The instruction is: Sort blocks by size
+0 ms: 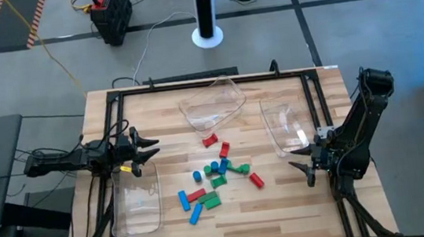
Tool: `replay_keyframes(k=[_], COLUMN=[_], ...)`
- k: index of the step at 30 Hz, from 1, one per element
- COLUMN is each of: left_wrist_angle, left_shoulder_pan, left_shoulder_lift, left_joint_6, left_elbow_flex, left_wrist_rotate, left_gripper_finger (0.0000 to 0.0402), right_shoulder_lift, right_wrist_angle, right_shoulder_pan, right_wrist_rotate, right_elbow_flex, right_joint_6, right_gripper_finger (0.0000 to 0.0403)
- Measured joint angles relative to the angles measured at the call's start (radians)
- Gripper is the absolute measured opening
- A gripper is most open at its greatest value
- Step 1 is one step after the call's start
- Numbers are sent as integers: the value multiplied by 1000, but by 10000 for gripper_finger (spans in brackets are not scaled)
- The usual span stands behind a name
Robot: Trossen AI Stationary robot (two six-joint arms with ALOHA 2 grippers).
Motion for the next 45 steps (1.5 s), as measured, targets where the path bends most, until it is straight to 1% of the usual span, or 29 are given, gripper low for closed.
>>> replay_keyframes(k=[19, 24, 25, 36, 45], left_wrist_angle=[0, 0, 0, 0, 0], left_shoulder_pan=[0, 0, 0, 0, 0], left_shoulder_lift=[0, 0, 0, 0, 0], left_joint_6=[0, 0, 0, 0, 0], left_elbow_flex=[0, 0, 0, 0, 0], left_wrist_rotate=[0, 0, 0, 0, 0], left_gripper_finger=[144, 144, 144, 144, 144], right_shoulder_lift=[0, 0, 0, 0, 0], right_wrist_angle=[-2, -8, -8, -3, -1], right_shoulder_pan=[0, 0, 0, 1, 1], right_wrist_rotate=[0, 0, 1, 1, 1], right_elbow_flex=[0, 0, 0, 0, 0], right_joint_6=[-5, -215, -235, -280, -281], right_gripper_finger=[232, 232, 232, 232, 232])
